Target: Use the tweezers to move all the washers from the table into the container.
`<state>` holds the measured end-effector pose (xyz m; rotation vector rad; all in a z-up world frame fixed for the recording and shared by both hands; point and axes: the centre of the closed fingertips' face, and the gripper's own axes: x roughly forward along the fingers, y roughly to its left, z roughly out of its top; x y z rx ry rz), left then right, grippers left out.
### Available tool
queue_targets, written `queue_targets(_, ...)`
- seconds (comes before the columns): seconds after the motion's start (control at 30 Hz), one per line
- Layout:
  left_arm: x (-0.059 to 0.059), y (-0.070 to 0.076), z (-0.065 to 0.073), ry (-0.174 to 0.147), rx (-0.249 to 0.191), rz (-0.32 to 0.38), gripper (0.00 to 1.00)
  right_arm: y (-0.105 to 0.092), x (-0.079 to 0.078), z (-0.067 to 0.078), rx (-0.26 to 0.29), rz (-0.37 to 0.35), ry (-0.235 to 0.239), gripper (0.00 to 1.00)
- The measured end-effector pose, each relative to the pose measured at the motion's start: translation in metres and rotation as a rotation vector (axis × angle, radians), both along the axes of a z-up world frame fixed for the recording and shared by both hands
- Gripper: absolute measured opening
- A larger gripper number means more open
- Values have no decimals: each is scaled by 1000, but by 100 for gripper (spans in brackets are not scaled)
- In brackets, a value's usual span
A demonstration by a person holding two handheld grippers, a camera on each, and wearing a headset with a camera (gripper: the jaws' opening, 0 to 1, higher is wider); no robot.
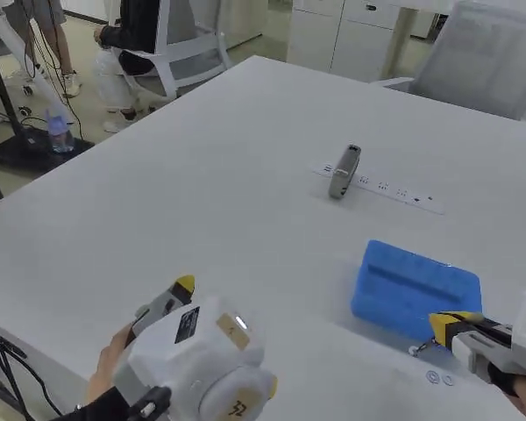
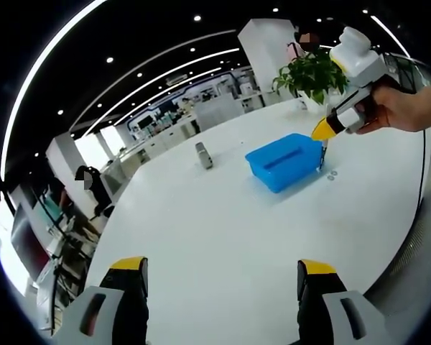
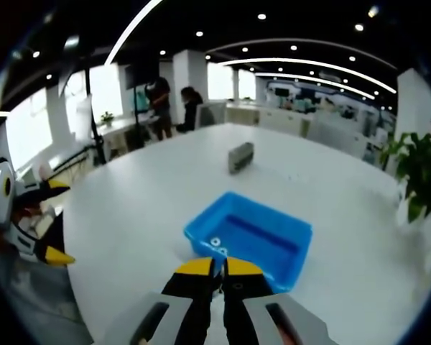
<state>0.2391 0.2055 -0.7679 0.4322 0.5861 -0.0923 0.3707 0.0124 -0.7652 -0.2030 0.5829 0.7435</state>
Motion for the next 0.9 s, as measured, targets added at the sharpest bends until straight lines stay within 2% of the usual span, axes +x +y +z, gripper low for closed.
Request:
queue_targets(0.37,0,-1,-1,5,10,-6,88,8,8,16,27,8,-24,0)
queue_targets(0.9,0,-1,-2,12,19,-11,87,16,21,30,25,32,-60,0)
